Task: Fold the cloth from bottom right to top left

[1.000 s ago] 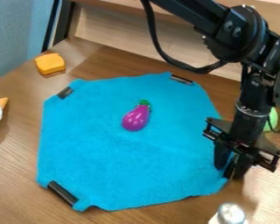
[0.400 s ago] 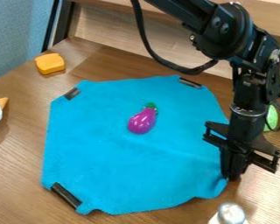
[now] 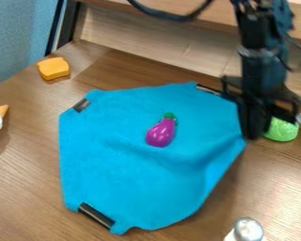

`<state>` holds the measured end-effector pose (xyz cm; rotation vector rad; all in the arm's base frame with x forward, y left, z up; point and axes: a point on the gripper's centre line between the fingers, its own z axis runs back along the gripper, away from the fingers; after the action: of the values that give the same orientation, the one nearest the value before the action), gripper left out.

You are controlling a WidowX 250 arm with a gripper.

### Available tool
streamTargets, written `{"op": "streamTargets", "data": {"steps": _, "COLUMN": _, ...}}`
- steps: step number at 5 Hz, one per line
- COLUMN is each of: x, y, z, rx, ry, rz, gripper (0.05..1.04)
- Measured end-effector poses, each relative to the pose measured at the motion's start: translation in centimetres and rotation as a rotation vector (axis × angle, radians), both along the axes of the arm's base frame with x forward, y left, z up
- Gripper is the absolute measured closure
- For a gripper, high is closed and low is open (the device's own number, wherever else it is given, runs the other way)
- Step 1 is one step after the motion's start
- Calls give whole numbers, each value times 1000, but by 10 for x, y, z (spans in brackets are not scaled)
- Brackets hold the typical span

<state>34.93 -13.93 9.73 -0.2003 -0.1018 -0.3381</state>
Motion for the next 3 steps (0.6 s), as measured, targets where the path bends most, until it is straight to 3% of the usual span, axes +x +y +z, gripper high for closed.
{"op": "streamTargets", "data": {"steps": 2, "x": 13, "y": 80, "z": 12, "rx": 13, "ry": 30, "rz": 39, "gripper": 1025}}
{"op": "streamTargets", "data": {"steps": 3, "x": 8, "y": 116, "z": 30, "rx": -6, "ry": 0, "rz": 109, "gripper": 1025}}
